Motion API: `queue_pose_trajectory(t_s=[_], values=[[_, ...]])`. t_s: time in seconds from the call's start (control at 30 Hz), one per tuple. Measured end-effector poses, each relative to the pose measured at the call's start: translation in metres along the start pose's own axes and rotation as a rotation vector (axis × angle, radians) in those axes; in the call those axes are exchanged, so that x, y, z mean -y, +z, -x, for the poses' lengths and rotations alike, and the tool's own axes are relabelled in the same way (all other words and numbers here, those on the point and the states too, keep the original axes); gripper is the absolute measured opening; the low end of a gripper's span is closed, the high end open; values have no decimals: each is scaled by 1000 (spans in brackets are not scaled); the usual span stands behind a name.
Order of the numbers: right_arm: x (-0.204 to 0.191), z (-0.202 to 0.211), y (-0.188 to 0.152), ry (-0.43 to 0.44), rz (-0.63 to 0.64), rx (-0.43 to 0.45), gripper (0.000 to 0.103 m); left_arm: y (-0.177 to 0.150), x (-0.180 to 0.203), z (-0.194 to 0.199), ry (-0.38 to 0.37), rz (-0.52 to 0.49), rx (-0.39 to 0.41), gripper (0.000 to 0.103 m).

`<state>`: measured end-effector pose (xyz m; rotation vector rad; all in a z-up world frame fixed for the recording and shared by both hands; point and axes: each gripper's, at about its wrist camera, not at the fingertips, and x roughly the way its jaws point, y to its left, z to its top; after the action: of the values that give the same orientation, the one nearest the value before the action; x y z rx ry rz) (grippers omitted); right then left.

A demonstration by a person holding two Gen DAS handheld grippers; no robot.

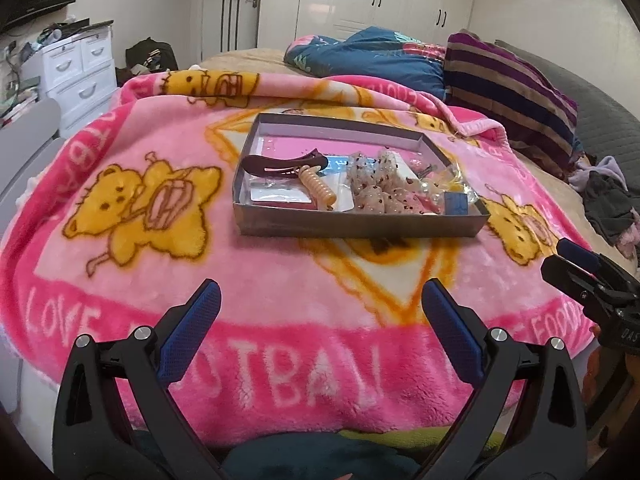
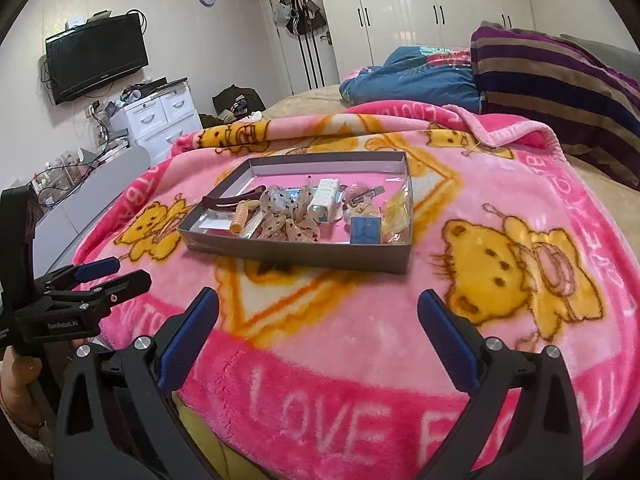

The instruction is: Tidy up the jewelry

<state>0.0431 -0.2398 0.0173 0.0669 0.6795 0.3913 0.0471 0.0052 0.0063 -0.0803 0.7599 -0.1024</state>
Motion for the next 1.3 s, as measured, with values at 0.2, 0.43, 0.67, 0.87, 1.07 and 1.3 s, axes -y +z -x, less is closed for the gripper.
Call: queue_pose_trajectory(t_s=[0.2,0.43,0.67,0.87,1.07,1.3], values=[[0,-2,-1,4,-2,-7,99,0,5,1,22,-25,-6,94],[0,-1,-1,2,-6,-3,99,1,7,4,16,-19,-4,94],[0,2,-1,2,-7,0,99,2,7,4,14,-19,-6,94],[0,2,-1,2,-7,-2,99,3,8,6,19,-21,-5,94],[0,2,-1,2,-7,0,99,2,7,6,22,-22,-6,94],[1,3,-1,1,-9,-1,99,2,8,7,18,-20,-7,94]])
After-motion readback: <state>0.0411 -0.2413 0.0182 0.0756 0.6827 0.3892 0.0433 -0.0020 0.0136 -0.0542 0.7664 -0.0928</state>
